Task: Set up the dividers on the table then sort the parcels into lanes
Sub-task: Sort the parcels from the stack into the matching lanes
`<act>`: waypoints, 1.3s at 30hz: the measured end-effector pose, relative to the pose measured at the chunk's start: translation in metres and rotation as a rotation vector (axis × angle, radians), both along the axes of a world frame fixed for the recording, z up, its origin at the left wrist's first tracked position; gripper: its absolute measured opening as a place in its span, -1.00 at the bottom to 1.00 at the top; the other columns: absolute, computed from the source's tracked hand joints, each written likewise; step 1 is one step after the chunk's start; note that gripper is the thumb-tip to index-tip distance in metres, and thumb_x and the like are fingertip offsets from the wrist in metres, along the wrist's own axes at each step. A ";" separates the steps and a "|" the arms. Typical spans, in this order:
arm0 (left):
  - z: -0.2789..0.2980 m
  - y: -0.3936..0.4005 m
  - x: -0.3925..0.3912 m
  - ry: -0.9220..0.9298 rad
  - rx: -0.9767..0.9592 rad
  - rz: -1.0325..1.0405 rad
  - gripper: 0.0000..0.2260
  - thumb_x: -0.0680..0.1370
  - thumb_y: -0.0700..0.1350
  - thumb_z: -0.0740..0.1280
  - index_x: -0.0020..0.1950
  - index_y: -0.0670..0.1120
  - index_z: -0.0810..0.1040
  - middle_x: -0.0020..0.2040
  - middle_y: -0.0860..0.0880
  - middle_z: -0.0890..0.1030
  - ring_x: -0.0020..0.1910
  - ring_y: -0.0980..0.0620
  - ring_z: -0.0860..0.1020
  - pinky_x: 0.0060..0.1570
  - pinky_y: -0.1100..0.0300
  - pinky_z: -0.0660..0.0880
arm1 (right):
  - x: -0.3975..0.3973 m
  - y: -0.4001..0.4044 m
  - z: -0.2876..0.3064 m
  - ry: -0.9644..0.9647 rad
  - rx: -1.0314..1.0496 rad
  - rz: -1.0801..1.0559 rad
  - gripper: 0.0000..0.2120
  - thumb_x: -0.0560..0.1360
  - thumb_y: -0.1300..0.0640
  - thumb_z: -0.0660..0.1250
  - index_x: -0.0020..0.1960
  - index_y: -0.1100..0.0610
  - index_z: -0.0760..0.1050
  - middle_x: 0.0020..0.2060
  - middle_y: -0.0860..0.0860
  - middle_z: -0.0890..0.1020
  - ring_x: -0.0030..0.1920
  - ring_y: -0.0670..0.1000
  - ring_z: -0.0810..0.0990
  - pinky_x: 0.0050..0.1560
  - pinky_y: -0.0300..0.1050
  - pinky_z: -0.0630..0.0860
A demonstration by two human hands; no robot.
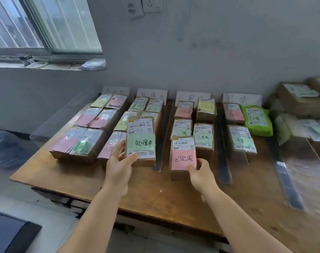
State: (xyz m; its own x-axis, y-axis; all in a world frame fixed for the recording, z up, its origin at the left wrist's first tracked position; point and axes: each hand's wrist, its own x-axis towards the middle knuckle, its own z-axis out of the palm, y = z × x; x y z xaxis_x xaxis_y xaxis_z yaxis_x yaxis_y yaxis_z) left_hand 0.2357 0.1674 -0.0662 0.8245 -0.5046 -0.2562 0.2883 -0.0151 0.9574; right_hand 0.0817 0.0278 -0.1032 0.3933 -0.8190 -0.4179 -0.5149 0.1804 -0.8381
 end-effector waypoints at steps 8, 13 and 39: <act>-0.037 0.026 0.027 0.047 0.152 -0.095 -0.47 0.52 -0.30 0.37 0.43 0.03 0.35 0.08 -0.09 0.65 0.12 -0.05 0.60 0.24 -0.07 0.48 | 0.031 0.015 -0.018 0.119 -0.019 -0.044 -0.56 0.64 0.03 0.10 0.49 0.07 0.17 0.37 0.10 0.41 0.32 0.16 0.40 0.17 0.04 0.38; -0.055 0.023 0.030 -0.016 0.295 -0.137 -0.47 0.55 -0.24 0.35 0.46 0.07 0.29 0.16 -0.03 0.57 0.14 0.05 0.51 0.15 0.12 0.43 | 0.035 0.021 -0.032 0.228 -0.144 0.069 -0.55 0.60 0.03 0.19 0.45 0.07 0.19 0.35 0.06 0.44 0.27 0.11 0.46 0.09 -0.05 0.43; -0.062 -0.021 0.052 -1.152 0.936 -0.698 -0.52 0.60 -0.03 0.28 0.50 0.01 0.26 0.51 0.00 0.23 0.52 -0.03 0.13 0.42 0.04 0.25 | 0.048 0.021 -0.031 0.600 -0.803 0.459 -0.48 0.57 0.06 0.27 0.50 0.00 0.22 0.45 -0.03 0.31 0.44 0.00 0.25 0.45 -0.07 0.15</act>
